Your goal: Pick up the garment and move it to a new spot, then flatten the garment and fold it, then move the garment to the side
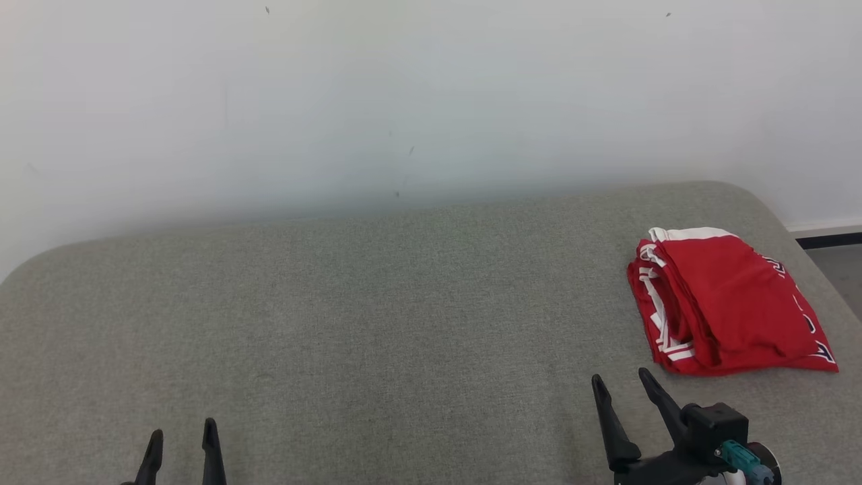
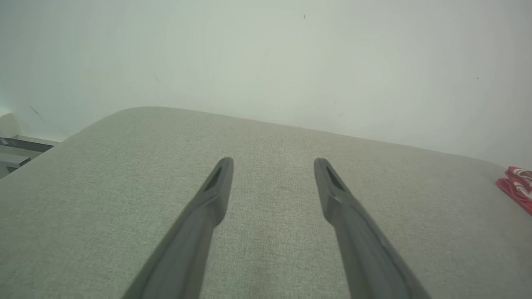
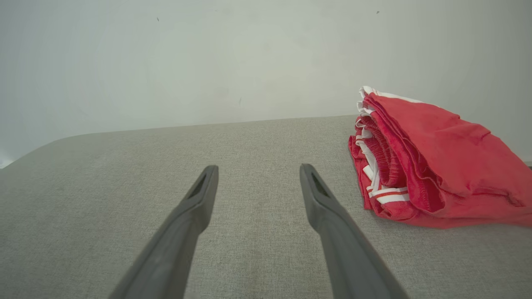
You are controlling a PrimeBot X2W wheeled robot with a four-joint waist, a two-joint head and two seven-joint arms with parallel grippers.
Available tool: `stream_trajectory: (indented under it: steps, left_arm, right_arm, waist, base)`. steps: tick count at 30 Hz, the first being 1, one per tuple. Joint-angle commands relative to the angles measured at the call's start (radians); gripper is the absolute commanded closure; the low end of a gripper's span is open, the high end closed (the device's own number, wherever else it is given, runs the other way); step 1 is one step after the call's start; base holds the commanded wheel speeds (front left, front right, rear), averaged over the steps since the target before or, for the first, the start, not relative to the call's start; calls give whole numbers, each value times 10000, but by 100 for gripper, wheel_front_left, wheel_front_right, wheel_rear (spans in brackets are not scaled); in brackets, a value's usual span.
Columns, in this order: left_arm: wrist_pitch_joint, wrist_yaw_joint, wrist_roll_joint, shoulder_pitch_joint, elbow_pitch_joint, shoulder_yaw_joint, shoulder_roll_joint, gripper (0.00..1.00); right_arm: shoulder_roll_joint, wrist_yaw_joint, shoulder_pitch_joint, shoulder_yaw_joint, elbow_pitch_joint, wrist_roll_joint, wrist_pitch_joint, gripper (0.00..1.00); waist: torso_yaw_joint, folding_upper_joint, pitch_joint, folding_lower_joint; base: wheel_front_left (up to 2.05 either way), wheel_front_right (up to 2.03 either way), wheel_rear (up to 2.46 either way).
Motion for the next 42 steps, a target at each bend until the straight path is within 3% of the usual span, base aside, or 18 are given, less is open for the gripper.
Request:
stream_trajectory:
  steps: [1, 35, 36, 42]
  left_arm:
    - [1, 60, 13, 158, 91, 56, 6, 0]
    - [1, -177, 78, -31, 443, 149, 7, 0]
    - [11, -189, 14, -12, 498, 143, -4, 100]
    - [275, -218, -554, -55, 889, 251, -63, 100]
  right_arm:
    - [89, -28, 139, -16, -83, -70, 53, 0]
    - [335, -29, 306, -227, -492, -270, 271, 0]
    - [309, 0, 206, -238, -459, -237, 283, 100]
    - [310, 0, 338, -386, -165, 370, 478, 100]
  waist:
    - [-11, 1, -51, 1]
    - [-113, 1, -41, 1]
    - [-112, 1, -41, 1]
    - [-96, 1, -17, 1]
  base:
    - [0, 0, 0]
    - [0, 0, 0]
    - [0, 0, 0]
    - [0, 0, 0]
